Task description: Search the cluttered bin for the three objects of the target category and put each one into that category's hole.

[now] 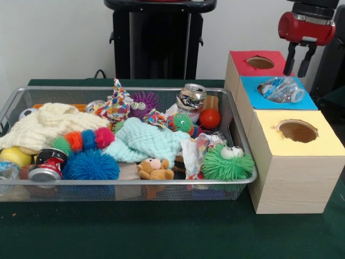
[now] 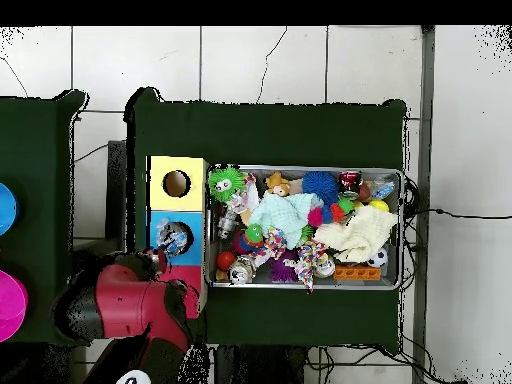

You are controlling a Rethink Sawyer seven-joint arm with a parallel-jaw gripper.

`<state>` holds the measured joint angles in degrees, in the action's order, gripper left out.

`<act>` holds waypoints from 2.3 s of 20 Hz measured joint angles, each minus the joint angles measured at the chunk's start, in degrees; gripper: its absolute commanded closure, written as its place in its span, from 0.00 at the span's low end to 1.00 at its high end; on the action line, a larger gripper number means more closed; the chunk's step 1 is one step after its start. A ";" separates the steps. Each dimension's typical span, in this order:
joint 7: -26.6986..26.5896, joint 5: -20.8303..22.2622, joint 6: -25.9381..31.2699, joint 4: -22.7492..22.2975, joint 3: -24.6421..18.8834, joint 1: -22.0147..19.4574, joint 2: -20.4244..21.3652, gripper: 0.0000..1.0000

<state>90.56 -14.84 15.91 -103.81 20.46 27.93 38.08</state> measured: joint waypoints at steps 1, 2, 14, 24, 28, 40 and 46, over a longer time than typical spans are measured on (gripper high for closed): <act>0.00 0.01 0.00 0.00 0.00 -0.02 0.00 1.00; 0.00 0.01 0.00 0.00 0.00 -0.03 0.01 1.00; 0.00 0.08 0.00 0.00 0.35 0.05 -0.04 1.00; 0.00 0.16 -0.06 -0.04 0.07 -1.50 -2.21 1.00; 0.00 0.14 -1.36 -0.09 -0.36 -2.71 -4.59 1.00; 0.00 -0.21 -5.41 -0.13 -1.51 -3.67 -7.36 1.00; 0.00 -0.26 -3.28 -0.16 -0.43 -1.89 -4.70 1.00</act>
<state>90.56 -15.10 12.63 -103.97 20.03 26.04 33.38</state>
